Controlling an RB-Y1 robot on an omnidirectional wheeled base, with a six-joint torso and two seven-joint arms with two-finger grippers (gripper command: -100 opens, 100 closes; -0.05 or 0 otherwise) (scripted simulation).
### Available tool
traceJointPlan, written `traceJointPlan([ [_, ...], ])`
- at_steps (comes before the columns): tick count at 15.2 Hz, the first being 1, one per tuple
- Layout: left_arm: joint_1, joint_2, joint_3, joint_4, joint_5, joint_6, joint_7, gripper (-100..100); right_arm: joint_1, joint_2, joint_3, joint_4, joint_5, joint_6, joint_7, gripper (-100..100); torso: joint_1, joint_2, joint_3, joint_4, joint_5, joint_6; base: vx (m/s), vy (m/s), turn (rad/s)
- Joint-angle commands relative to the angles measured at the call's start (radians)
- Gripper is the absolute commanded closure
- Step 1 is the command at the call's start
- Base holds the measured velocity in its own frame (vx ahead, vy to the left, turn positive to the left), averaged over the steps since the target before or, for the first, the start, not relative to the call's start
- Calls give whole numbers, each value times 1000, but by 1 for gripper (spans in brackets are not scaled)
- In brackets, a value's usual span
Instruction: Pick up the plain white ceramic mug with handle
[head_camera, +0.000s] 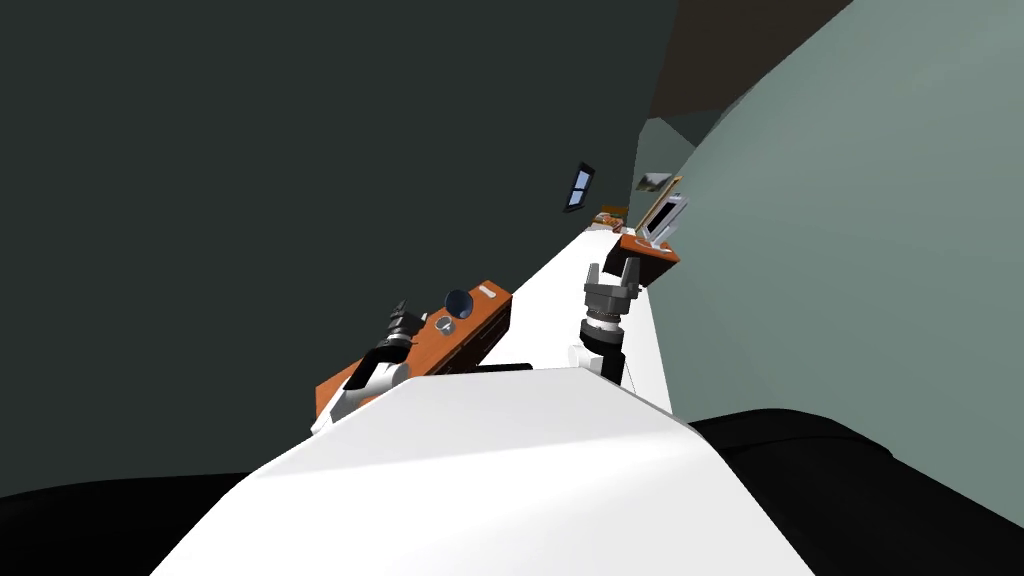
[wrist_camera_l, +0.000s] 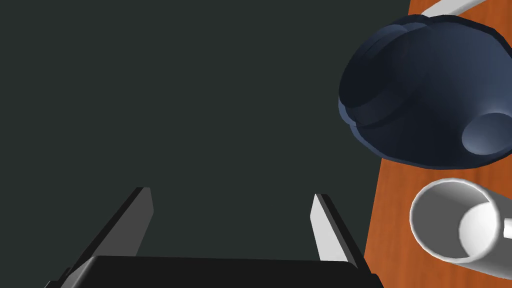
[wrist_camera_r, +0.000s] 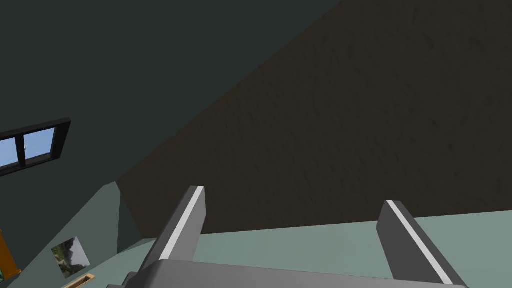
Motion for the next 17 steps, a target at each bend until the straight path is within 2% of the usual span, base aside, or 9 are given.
traceJointPlan([
  [1, 1, 16, 14, 42, 29, 44, 21, -100, 0, 0, 0, 0, 0, 0, 0, 0, 0, 0, 0, 0, 0, 0, 45, -28, -244],
  [2, 0, 37, 33, 74, 65, 67, 44, -100, 0, 0, 0, 0, 0, 0, 0, 0, 0, 0, 0, 0, 0, 0, 55, -36, -286],
  [7, -1, 58, 51, 133, 101, 138, 67, -100, 0, 0, 0, 0, 0, 0, 0, 0, 0, -1, 0, 0, 0, 0, 41, -17, -151],
  [8, -1, 79, 70, 180, 138, 166, 91, -100, 0, 0, 0, 0, 0, 0, 0, 0, 0, 0, 0, 0, 0, -1, 42, -22, -206],
  [10, -1, 79, 70, 180, 138, 186, 91, -100, 0, 0, 0, 0, 0, 0, 0, 0, 0, 0, 0, 0, 0, 0, 38, -14, -149],
  [13, -2, 119, 107, 263, 211, 263, 138, -100, 0, 0, 0, 0, 0, 0, 0, 0, 1, 0, 0, 0, 0, -1, 44, -11, -235],
  [15, -2, 119, 107, 273, 211, 283, 138, -100, 0, 0, 0, 0, 0, 0, 0, 0, 0, -1, -1, 0, 0, 0, 51, -7, -152],
  [16, -2, 139, 125, 311, 248, 323, 162, -100, 0, 0, 0, 0, 0, 0, 0, 0, 0, -1, 0, 0, 0, -1, 46, -13, -189],
  [17, -2, 139, 125, 320, 248, 332, 162, -100, 0, 0, 0, 0, 0, 0, 0, 0, 0, -1, 0, 0, 0, 0, 47, -12, -220],
])
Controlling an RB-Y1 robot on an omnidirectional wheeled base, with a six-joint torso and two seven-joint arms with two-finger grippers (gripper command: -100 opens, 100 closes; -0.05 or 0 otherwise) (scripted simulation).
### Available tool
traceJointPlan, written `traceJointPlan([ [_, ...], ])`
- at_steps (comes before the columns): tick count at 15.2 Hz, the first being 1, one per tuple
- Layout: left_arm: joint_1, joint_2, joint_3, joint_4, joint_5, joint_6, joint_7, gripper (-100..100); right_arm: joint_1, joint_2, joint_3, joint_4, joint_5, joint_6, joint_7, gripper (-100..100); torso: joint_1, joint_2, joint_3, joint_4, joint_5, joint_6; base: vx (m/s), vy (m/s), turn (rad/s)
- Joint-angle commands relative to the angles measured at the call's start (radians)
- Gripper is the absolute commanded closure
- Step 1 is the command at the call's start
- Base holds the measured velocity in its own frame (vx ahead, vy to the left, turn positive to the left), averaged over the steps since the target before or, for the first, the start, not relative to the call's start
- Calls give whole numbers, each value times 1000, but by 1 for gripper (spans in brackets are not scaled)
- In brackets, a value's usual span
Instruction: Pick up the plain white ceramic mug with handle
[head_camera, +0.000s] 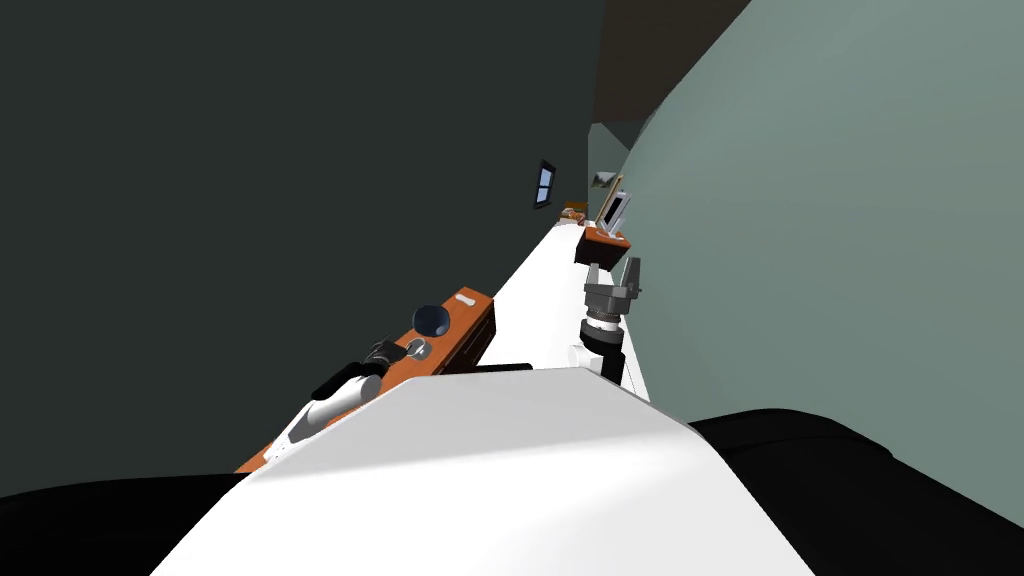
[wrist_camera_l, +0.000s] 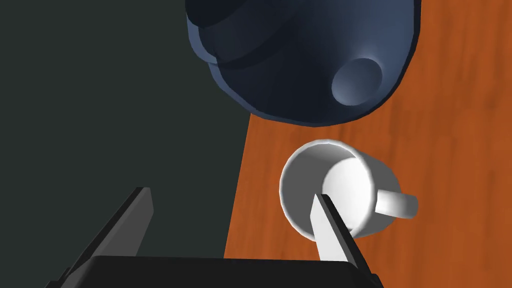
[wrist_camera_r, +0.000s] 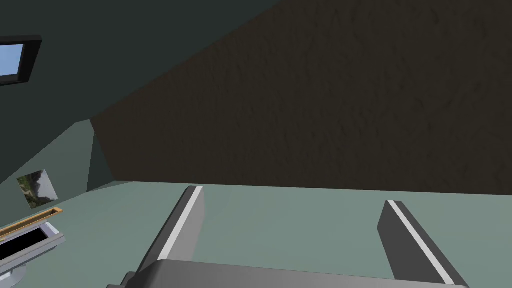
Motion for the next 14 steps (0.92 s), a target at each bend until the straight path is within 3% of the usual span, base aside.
traceJointPlan([
  [1, 1, 36, 25, 50, 50, 50, 36, -100, 0, 0, 0, 0, 0, 0, 0, 0, 0, 0, 0, 0, 0, 0, 54, -9, -283],
  [3, 1, 36, 25, 67, 56, 73, 36, -100, 0, 0, 0, 0, 0, 0, 0, 0, 1, 0, 0, 0, 0, 0, 49, 4, -138],
  [4, 2, 54, 42, 105, 92, 96, 60, -100, 0, 0, 0, 0, 0, 0, 0, 0, 1, 0, 0, 0, 0, 0, 50, 1, -169],
  [6, 2, 54, 42, 113, 92, 121, 60, -100, 0, 0, 0, 0, 0, 0, 0, 0, 1, 0, 0, 0, 0, 0, 43, 8, -153],
  [7, 3, 72, 58, 150, 127, 151, 83, -100, 0, 0, 0, 0, 0, 0, 0, 0, 1, 0, 0, 0, 0, 0, 42, -4, -223],
  [9, 3, 72, 58, 159, 127, 168, 83, -100, 0, 0, 0, 0, 0, 0, 0, 0, 0, 0, 0, 0, 0, 0, 43, 0, -126],
  [10, 5, 89, 74, 194, 161, 209, 106, -100, 0, 0, 0, 0, 0, 0, 0, 0, 0, 0, 0, 0, 0, -1, 44, -1, -171],
  [11, 5, 89, 74, 204, 161, 215, 106, -100, 0, 0, 0, 0, 0, 0, 0, 0, 0, 0, 0, 0, 0, 0, 48, 5, -179],
  [12, 7, 105, 90, 243, 195, 238, 128, -100, 0, 0, 0, 0, 0, 0, 0, 0, 1, 0, 0, 0, 0, 0, 57, 8, -225],
  [14, 7, 105, 90, 248, 195, 261, 128, -100, 0, 0, 0, 0, 0, 0, 0, 0, 1, 0, 0, 0, 0, 0, 44, 16, -149],
])
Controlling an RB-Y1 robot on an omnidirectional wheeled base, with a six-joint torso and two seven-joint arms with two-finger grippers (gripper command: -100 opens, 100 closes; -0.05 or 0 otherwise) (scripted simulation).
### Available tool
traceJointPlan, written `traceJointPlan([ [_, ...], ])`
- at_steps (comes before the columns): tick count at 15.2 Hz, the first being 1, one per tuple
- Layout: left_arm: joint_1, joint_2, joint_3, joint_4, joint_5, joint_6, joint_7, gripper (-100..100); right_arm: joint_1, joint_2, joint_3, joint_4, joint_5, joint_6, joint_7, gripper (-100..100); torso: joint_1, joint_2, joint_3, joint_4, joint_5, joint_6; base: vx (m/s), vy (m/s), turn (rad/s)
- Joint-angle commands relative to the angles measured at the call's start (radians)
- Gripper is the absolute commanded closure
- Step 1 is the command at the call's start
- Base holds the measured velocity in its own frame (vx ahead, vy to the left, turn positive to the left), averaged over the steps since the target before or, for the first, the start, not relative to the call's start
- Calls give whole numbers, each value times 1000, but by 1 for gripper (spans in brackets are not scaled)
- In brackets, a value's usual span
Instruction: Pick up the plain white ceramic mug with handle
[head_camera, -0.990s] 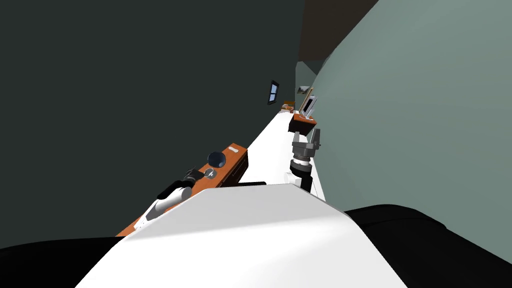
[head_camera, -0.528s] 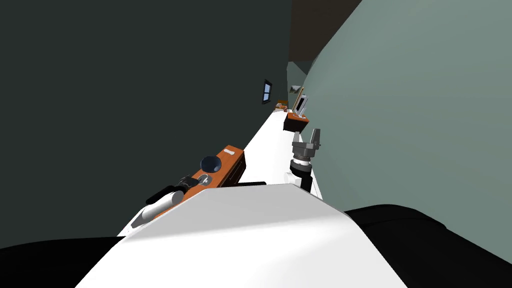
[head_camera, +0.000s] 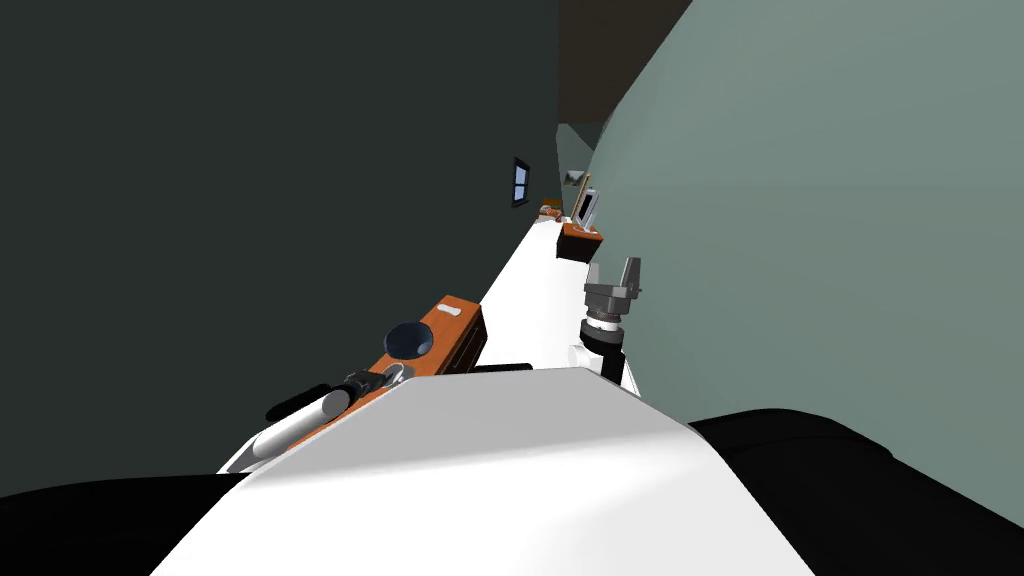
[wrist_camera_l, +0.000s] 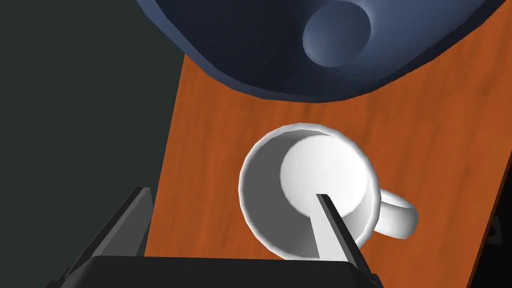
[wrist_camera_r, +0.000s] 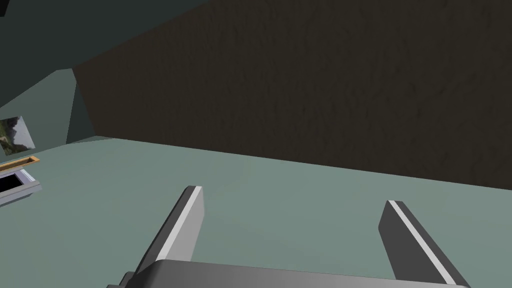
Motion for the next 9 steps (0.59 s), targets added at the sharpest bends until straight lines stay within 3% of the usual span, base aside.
traceJointPlan([
  [1, 3, 20, 15, 50, 45, 50, 21, -100, 0, 0, 0, 0, 0, 0, 0, 0, 0, 0, 0, 0, 0, 0, 42, 8, -174],
  [2, 3, 20, 15, 58, 45, 54, 21, -100, 0, 0, 0, 0, 0, 0, 0, 0, 0, 0, 0, 0, 0, 0, 42, 9, -175],
  [3, 5, 35, 28, 99, 76, 77, 42, -100, 0, 0, 0, 0, 0, 0, 0, 0, 0, 0, 0, 0, 0, 0, 48, 16, -225],
  [5, 5, 35, 28, 99, 76, 97, 42, -100, 0, 0, 0, 0, 0, 0, 0, 0, 0, 0, 0, 0, 0, 0, 40, 19, -125],
  [6, 8, 48, 41, 139, 106, 120, 62, -100, 0, 0, 0, 0, 0, 0, 0, 0, 0, 0, 0, 0, 0, 0, 37, 14, -151],
  [9, 11, 60, 53, 178, 134, 179, 81, -100, 0, 0, 0, 0, 0, 0, 0, 0, 0, 0, 0, 0, 0, 0, 39, 14, -168],
])
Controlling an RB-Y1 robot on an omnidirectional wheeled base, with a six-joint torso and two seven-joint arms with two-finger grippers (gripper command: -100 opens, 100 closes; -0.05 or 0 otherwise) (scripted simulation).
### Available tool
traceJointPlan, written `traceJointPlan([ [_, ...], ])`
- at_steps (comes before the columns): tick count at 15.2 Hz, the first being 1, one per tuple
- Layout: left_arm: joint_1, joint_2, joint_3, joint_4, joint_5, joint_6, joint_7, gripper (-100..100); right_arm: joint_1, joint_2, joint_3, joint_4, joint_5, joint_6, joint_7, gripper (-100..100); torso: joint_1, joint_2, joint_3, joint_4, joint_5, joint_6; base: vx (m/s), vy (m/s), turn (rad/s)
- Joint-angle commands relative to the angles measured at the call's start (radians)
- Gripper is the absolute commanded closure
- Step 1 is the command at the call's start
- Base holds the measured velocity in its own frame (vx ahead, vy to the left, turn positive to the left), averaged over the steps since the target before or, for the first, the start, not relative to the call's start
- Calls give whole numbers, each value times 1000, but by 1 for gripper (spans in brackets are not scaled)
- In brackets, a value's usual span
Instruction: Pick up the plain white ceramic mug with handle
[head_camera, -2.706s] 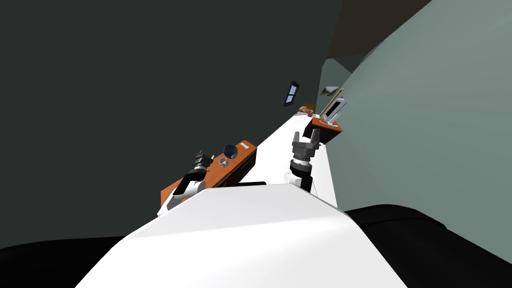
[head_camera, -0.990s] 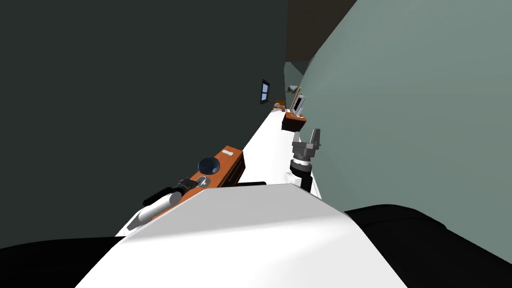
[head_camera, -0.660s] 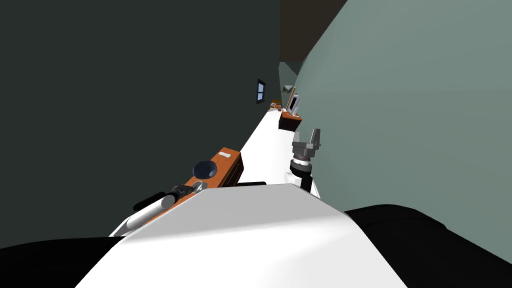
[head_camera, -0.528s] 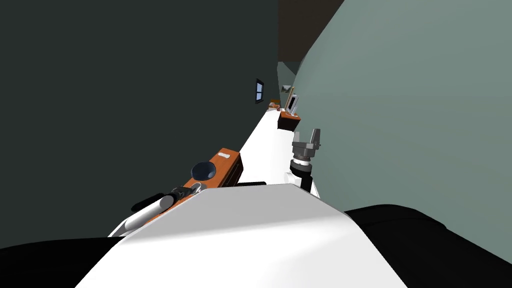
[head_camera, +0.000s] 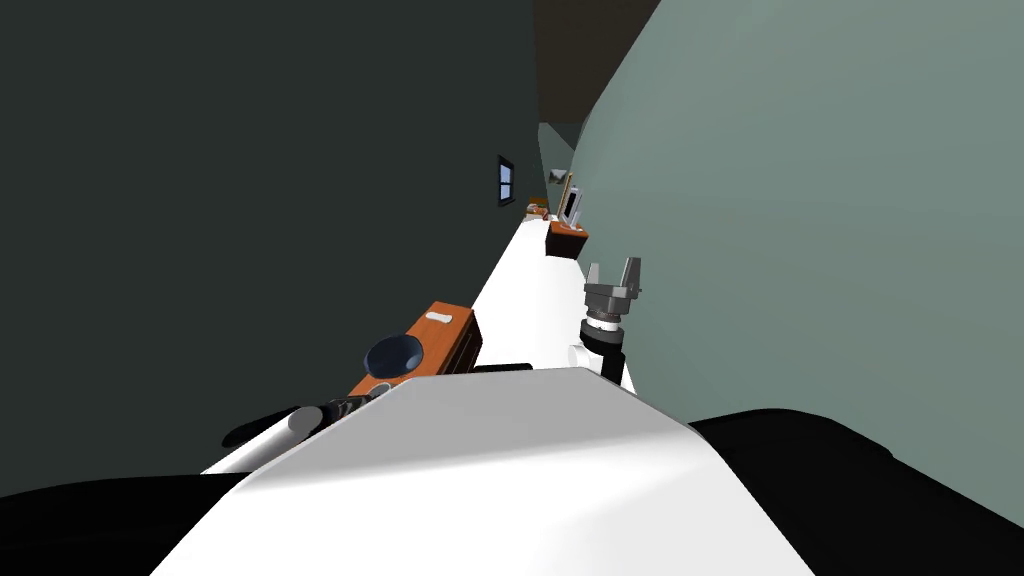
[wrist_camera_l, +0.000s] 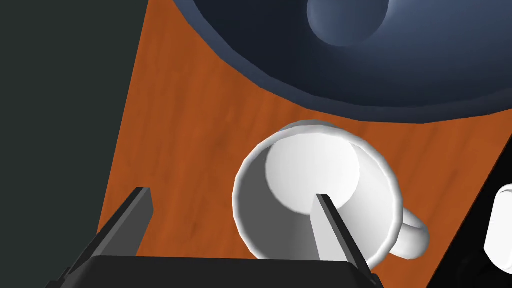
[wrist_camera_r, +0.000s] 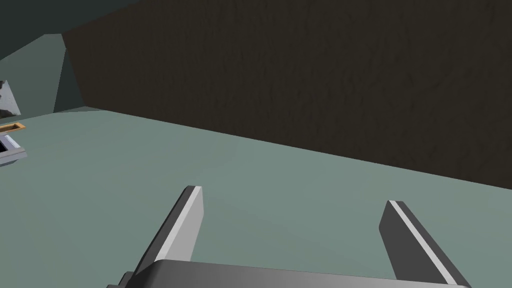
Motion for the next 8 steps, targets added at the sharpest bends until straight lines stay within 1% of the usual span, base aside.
traceJointPlan([
  [1, 3, 13, 15, 50, 30, 50, 31, -100, 0, 0, 0, 0, 0, 0, 0, 0, 0, 0, 0, 0, 0, 0, 43, 16, -234],
  [2, 3, 13, 15, 51, 30, 64, 31, -100, 0, 0, 0, 0, 0, 0, 0, 0, 0, 0, 0, 0, 0, 0, 39, 21, -170],
  [3, 6, 23, 25, 80, 55, 94, 48, -100, 0, 0, 0, 0, 0, 0, 0, 0, 0, 0, 0, 0, 0, 0, 44, 19, -149],
  [5, 6, 23, 25, 86, 55, 99, 48, -100, 0, 0, 0, 0, 0, 0, 0, 0, 0, 0, 0, 0, 0, 0, 33, 21, -79],
  [6, 10, 32, 34, 117, 78, 132, 64, -100, 0, 0, 0, 0, 0, 0, 0, 0, 0, 0, 0, 0, 0, 0, 20, 15, -105],
  [7, 13, 40, 42, 146, 99, 155, 78, -100, 0, 0, 0, 0, 0, 0, 0, 0, 0, 1, 0, 0, 0, 0, 34, 17, -235],
  [8, 13, 40, 42, 146, 99, 162, 78, -100, 0, 0, 0, 0, 0, 0, 0, 0, 0, 0, 0, 0, 0, 0, 39, 23, -175],
])
